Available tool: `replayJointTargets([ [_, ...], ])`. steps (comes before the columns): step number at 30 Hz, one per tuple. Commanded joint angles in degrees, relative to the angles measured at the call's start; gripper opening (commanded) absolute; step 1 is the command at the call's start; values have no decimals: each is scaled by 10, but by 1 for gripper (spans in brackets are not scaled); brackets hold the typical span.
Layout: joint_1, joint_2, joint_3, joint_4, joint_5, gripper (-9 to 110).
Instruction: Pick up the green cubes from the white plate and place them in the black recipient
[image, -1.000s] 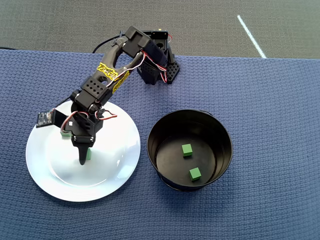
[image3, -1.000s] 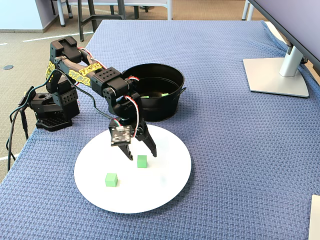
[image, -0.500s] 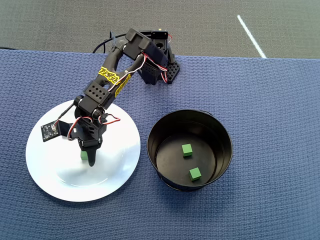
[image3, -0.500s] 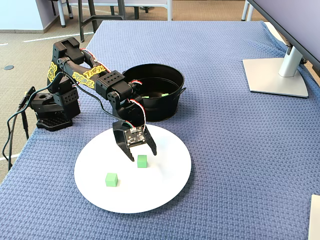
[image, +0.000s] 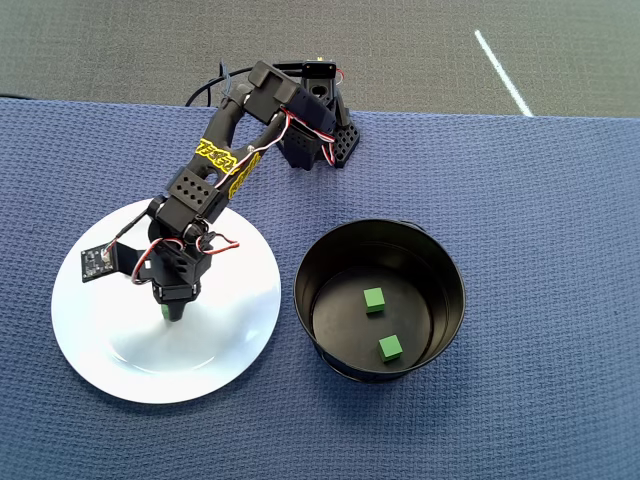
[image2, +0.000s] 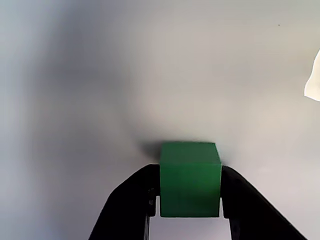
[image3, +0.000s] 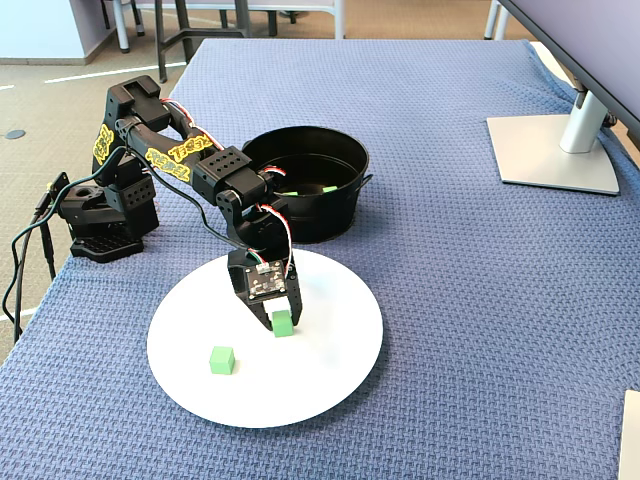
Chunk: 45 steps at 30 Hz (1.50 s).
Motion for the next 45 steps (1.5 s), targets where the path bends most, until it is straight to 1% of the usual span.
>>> replayJointTargets([
  [1, 9, 10, -13, -20, 32, 0],
  [4, 12, 25, -19, -16, 68, 0],
  [7, 20, 69, -19, 2, 127, 0],
  [13, 30, 249, 30, 80, 247, 0],
  [18, -7, 376, 48, 167, 323, 0],
  [22, -99, 459, 52, 227, 378, 0],
  [25, -200, 494, 72, 233, 422, 0],
  [31, -388, 463, 129, 178, 509, 0],
  [35, -466, 410, 156, 117, 553, 0],
  [38, -501, 388, 149, 107, 562, 0],
  [39, -507, 386, 140, 114, 562, 2],
  [40, -513, 387, 129, 127, 549, 11],
  [42, -514, 401, 105, 159, 531, 38],
  [43, -508, 414, 94, 175, 521, 41],
  [45, -482, 449, 81, 195, 503, 42],
])
